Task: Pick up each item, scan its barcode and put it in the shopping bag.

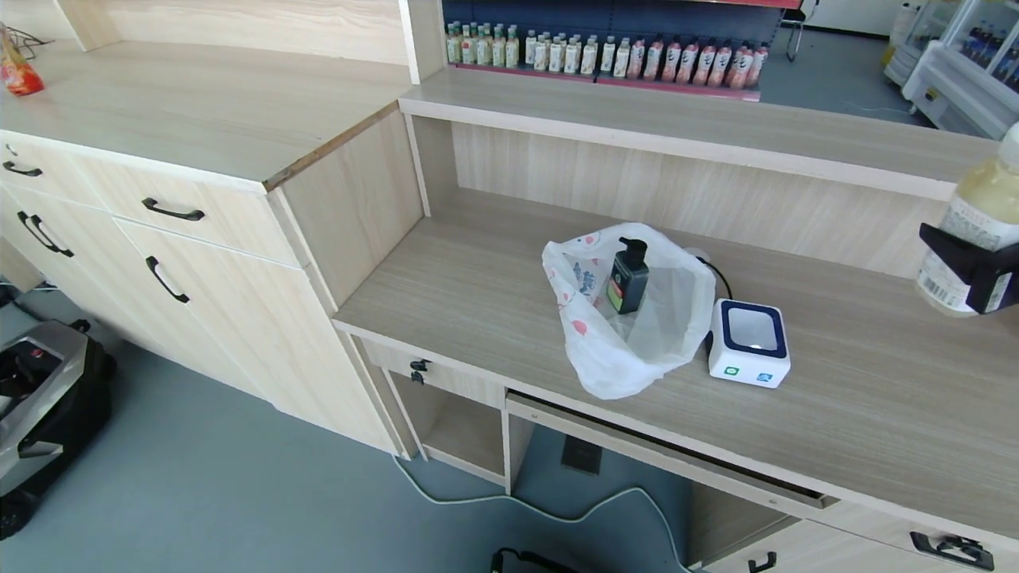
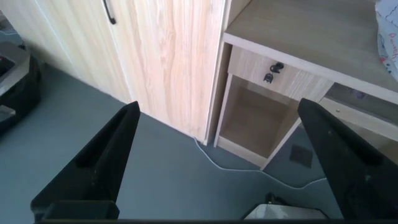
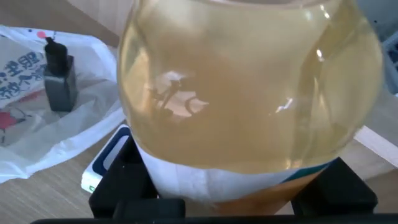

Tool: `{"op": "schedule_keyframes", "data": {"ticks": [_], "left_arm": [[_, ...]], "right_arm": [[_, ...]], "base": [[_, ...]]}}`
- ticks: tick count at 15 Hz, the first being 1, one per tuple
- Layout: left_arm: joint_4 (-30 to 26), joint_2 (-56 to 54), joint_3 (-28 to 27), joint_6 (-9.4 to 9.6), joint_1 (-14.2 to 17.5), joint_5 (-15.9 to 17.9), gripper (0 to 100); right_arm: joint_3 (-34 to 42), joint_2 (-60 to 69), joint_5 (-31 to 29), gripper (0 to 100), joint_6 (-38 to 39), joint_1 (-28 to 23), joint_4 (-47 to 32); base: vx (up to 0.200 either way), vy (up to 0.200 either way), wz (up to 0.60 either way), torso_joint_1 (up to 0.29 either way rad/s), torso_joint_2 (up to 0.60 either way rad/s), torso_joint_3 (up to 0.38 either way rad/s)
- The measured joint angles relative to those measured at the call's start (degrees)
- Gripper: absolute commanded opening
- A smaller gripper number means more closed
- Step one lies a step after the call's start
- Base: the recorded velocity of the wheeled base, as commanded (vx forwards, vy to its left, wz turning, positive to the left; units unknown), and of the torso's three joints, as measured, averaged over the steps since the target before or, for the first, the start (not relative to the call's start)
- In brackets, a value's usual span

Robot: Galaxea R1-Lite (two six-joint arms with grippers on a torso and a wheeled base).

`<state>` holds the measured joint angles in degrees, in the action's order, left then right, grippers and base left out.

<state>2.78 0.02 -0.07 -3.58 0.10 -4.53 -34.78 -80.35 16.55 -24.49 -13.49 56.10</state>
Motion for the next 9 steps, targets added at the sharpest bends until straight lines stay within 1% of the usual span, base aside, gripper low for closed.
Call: {"op": "schedule_keyframes", "data": {"ticks": [1,3,6,9], "left_arm": [[0.0,0.0,0.0,0.0,0.0,0.0,100],[0.0,0.0,0.0,0.0,0.0,0.0,100],[0.0,0.0,0.0,0.0,0.0,0.0,100],[0.0,0.0,0.0,0.0,0.0,0.0,100]], "right_arm": [[0.0,0.0,-0.3,0,0.3,2.4,-1.0],[-0.5,-0.4,-2.8,0,0.4,7.5,-1.3],[-0.7,-2.8,-3.6,0,1.0,14.0,-0.2],[-0.7,-8.7,-3.7,0,3.8,17.1,1.7]], "base": [[0.0,0.0,0.6,0.007,0.0,0.002],[0.0,0.0,0.6,-0.005,0.0,0.0],[0.0,0.0,0.0,0.0,0.0,0.0],[0.0,0.0,0.0,0.0,0.0,0.0]]}}
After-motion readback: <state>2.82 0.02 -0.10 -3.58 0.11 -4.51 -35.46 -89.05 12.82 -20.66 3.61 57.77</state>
